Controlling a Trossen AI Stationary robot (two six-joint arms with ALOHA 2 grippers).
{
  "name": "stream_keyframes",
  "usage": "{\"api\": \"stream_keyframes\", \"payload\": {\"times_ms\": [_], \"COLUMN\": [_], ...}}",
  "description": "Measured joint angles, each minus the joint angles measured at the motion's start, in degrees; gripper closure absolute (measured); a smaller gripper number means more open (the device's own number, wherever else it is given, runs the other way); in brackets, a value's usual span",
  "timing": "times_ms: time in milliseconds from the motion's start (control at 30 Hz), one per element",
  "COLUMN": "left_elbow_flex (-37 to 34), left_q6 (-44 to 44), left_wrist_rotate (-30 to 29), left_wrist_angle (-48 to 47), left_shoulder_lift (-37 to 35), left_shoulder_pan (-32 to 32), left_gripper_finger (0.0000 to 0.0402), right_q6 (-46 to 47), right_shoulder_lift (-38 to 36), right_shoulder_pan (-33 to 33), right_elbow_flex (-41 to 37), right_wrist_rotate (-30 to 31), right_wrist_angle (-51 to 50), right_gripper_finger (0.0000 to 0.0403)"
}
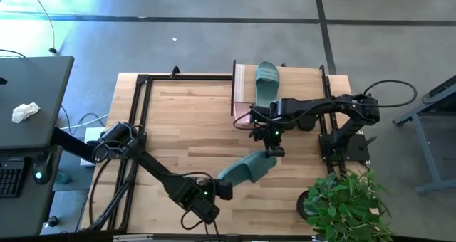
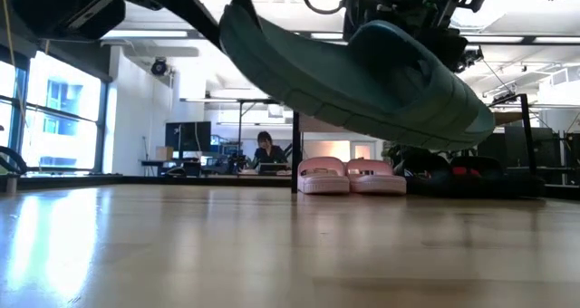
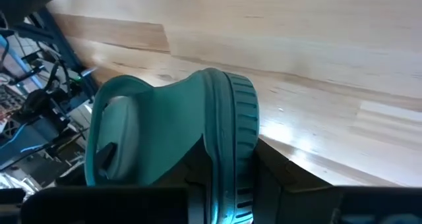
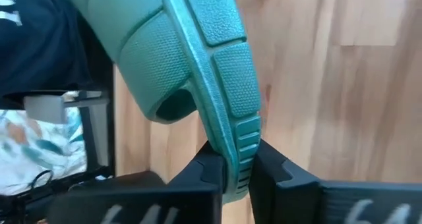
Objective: Pick and place slides into the shelf
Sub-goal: Put the green slipper on the shelf
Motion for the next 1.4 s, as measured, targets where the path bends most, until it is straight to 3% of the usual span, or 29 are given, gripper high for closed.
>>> {"api": "stream_keyframes", "payload": {"times_ms": [300, 700, 833, 967, 1133, 1400], "left_elbow_flex": [0.0, 0.0, 0.0, 0.0, 0.0, 0.0], "left_q6": [-0.22, -0.68, -1.7, -2.27, -6.48, -14.49], "left_wrist_rotate": [-0.44, 1.48, -0.29, -2.27, -9.48, -22.62], "left_wrist_angle": [0.79, 1.79, 1.8, 1.88, 1.95, 2.0], "left_shoulder_lift": [0.07, 0.07, 0.07, 0.07, 0.07, 0.07], "left_shoulder_pan": [0.15, 0.09, 0.06, 0.04, -1.07, -2.38], "left_gripper_finger": [0.0354, 0.0354, 0.0354, 0.0354, 0.0354, 0.0357], "right_q6": [4.71, 6.43, 6.41, 6.27, 6.21, 5.81], "right_shoulder_lift": [0.0, -0.14, -0.33, -0.63, -4.08, -15.11], "right_shoulder_pan": [0.0, -0.11, -0.13, 0.8, 2.92, 8.15], "right_elbow_flex": [0.0, 0.04, 2.02, 6.67, 13.13, 18.8], "right_wrist_rotate": [10.73, 12.23, 13.08, 17.94, 23.51, 47.04], "right_wrist_angle": [1.59, 2.05, -4.32, -10.99, -14.47, -14.35], "right_gripper_finger": [0.0291, 0.0179, 0.0173, 0.0186, 0.0205, 0.0222]}}
